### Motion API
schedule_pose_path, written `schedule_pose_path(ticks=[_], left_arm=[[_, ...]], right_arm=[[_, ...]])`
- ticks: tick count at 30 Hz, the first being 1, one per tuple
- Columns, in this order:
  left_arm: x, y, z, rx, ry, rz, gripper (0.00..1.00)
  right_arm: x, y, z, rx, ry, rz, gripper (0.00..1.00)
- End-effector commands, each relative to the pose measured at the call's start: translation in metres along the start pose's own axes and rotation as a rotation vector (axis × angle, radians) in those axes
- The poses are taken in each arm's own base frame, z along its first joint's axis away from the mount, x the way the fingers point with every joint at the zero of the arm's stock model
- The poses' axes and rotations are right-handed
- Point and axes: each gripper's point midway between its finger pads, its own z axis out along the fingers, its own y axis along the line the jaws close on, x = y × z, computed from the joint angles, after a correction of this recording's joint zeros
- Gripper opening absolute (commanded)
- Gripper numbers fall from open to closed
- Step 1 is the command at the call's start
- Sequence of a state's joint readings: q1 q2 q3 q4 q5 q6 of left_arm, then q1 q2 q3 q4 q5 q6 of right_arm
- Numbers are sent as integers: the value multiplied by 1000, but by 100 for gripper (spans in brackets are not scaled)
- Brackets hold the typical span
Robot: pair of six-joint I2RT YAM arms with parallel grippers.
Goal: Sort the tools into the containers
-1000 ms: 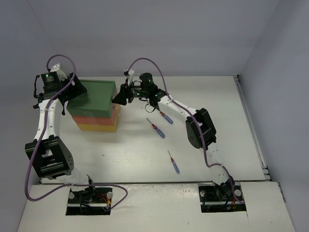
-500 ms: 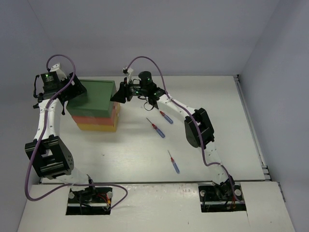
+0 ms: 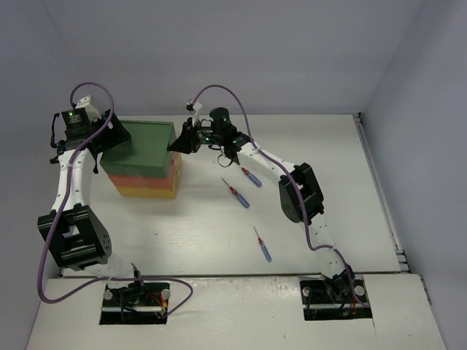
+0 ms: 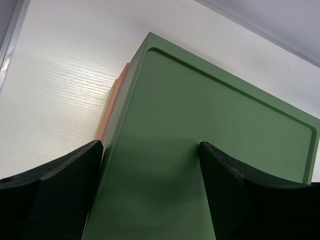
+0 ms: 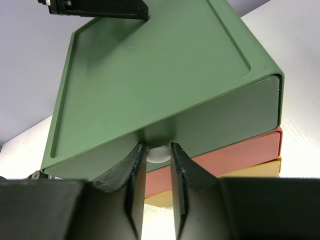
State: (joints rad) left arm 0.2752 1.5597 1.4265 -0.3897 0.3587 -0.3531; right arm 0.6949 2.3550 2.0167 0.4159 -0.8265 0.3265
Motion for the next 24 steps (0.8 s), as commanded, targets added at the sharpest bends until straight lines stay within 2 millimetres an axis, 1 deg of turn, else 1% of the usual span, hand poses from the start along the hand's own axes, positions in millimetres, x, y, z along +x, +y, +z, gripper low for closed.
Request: schedule_pose_path(ticks=[1,5,8,9,10,11,12,14,16,19,24], left_arm=[[-1,-17,-7,60,-3,-1,74],[-1,-15,-7,50,1,-4,74],[0,-15,-7,45,4,-6,74],[0,-14,-6,44,5,-8,74],[1,-14,-6,43,6,-9,74],[1,-14,-6,45,5,-10,74],[1,-15,-6,45,5,-10,74],[0,-14,-7,43,3,-8,74],[0,-15,-7,44,3,-8,74],[0,-14,-6,44,3,-10,74],[0,-15,-7,47,1,-9,74]], right_arm=[[-30,37,5,-99,-65,-92,7],[-36,32,-5,-75,-75,-100,0],[-39,29,-13,-61,-77,-105,0],[-38,30,-15,-60,-74,-109,4],[-38,31,-16,-60,-74,-114,12],[-38,31,-17,-61,-73,-114,28],[-37,32,-16,-64,-70,-114,36],[-35,32,-16,-69,-66,-114,45],[-31,32,-14,-81,-56,-107,48],[-27,33,-12,-89,-50,-102,49],[-30,33,-9,-93,-56,-111,49]])
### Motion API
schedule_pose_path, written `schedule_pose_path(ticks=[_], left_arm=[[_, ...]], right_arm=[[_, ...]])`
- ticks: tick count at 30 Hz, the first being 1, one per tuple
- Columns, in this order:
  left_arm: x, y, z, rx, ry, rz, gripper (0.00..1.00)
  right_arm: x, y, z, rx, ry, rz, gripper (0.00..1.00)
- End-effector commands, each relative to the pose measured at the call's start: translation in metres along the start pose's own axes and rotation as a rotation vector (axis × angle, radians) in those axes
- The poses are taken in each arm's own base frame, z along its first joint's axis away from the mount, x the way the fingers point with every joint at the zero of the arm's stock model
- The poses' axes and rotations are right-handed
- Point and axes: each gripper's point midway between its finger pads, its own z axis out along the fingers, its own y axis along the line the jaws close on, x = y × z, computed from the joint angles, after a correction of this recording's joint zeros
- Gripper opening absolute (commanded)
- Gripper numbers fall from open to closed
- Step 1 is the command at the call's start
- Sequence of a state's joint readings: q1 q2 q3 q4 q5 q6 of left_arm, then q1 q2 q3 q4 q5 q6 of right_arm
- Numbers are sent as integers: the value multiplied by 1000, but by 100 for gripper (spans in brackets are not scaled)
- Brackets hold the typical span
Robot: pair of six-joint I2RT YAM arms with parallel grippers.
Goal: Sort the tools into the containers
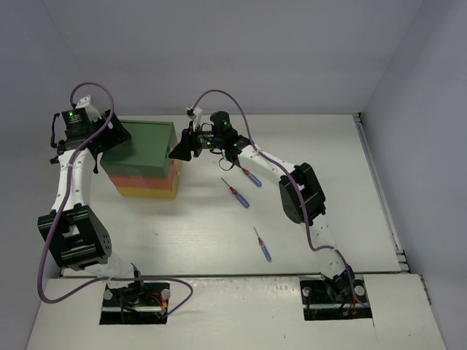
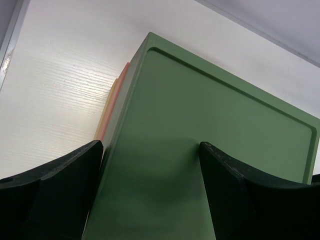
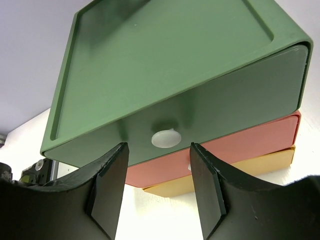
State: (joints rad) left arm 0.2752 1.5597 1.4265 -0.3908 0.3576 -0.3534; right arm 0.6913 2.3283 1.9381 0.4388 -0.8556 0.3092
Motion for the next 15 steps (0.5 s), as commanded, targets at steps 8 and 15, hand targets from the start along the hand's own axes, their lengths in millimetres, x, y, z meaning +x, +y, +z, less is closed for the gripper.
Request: schedule_pose_path(ticks=[8,15], left_arm=[[0,-15,-6,51,2,-10,74],[0,-15,-6,50,2,-9,74]], right_arm=[[-52,32,3,-100,-93,-125,45],[-48,35,6,-124,-83,-114,29]])
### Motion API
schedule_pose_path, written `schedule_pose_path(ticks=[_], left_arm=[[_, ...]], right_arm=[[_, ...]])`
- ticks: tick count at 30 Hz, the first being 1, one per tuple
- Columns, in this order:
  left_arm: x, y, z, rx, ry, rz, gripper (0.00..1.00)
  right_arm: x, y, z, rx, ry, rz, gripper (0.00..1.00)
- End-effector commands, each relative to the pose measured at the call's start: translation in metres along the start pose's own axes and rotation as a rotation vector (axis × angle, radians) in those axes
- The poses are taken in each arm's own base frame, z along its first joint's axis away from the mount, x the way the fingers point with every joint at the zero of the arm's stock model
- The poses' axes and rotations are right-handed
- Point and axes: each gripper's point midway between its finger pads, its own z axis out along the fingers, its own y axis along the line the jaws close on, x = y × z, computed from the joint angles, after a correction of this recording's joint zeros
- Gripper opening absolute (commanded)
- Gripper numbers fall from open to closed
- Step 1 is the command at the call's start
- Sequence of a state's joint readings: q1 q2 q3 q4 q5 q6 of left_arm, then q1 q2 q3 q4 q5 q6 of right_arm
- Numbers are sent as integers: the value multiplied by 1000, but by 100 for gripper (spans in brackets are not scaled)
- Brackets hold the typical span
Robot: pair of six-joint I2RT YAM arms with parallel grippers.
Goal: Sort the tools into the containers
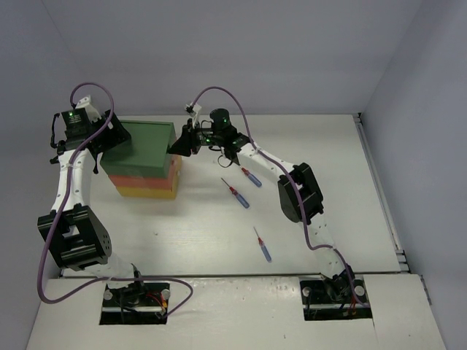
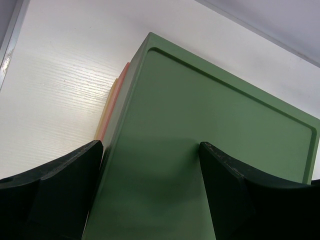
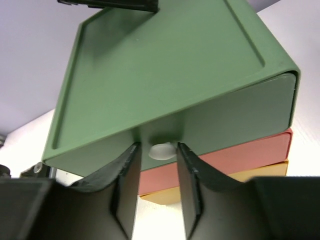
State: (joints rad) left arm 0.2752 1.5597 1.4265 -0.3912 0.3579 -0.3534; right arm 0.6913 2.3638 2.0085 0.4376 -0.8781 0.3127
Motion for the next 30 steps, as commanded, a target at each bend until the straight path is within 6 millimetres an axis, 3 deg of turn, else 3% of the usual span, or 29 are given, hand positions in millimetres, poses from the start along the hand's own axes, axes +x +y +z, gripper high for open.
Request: schedule_pose_path(ticks=[1,6,11,19,30], left_arm=[[0,-15,-6,49,2,-9,74],[0,-15,-5,46,4,-9,74],[1,-12,-6,35,4,-9,74],[2,-2,-3,-4,11,-17,74],[2,1,-3,-17,7,-12,74]], right_arm=[[-38,32,2,-94,-67,-93,25],[-35,32,0,-93,-61,-90,12],[-39,26,-14,-62,-66,-99,0],[-48,18,-55,-1,-73,-116,0],[-15,1,-108,94,-28,-79,0]])
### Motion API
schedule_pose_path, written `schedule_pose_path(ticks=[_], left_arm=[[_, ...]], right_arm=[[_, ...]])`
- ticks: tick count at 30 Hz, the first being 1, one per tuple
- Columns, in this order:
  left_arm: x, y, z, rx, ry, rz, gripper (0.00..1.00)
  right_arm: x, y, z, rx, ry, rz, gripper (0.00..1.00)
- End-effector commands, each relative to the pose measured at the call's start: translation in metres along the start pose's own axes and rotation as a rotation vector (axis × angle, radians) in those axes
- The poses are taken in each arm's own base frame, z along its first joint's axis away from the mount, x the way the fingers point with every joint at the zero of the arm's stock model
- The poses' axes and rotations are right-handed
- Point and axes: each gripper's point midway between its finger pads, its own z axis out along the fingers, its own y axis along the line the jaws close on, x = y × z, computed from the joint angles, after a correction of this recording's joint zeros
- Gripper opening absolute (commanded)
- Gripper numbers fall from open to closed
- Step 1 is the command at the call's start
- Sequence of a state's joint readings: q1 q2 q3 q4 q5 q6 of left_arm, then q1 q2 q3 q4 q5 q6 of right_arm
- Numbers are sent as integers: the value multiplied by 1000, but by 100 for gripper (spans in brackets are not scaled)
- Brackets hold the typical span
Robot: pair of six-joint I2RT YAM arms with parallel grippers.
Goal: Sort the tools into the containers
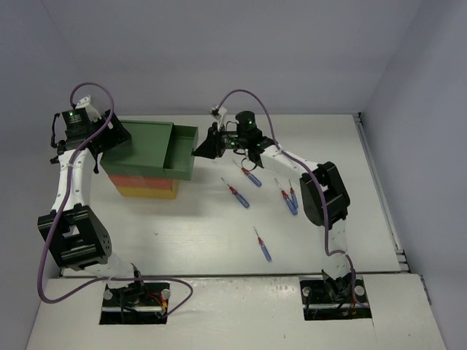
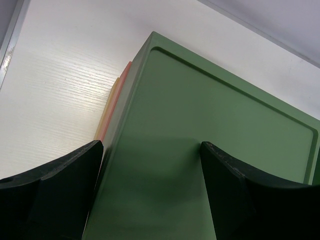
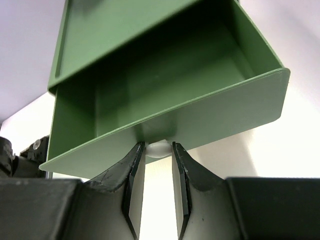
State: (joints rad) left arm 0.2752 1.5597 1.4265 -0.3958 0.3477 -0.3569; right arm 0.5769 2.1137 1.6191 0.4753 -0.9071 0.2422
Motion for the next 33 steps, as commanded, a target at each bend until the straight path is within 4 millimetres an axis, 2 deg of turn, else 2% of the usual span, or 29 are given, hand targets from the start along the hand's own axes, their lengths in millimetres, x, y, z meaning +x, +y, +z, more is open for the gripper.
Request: schedule_pose_path(ticks=[1,4,15,18,22,24,27,30,33], left_arm=[[1,-1,-3,-6,7,-7,74],[1,-2,-3,-3,5,-6,74],[0,-1,-4,-6,4,-2,74],[-1,-2,-5,-4,0,-1,74],[-3,-2,-7,-8,-9,1,74],[-5,-2,-9,-8,-18,4,74],[-9,-4,-14,-4,-35,6,74],[-15,-4,-20,-2,-56,6,74],[-21,-6,-27,10,-84,7,74]], right_arm=[[-27,11,-30,5,-55,-91,0],[-27,12,-40,10,-55,-91,0],[-33,8,-51,24,-67,-93,3],[-37,9,-55,30,-75,-97,12],[-42,9,-63,63,-88,-95,44],[-44,4,-70,100,-92,-88,56],[-51,1,-87,186,-107,-103,64],[-54,-8,-111,342,-108,-106,67],[-39,-15,-139,514,-79,-75,67]])
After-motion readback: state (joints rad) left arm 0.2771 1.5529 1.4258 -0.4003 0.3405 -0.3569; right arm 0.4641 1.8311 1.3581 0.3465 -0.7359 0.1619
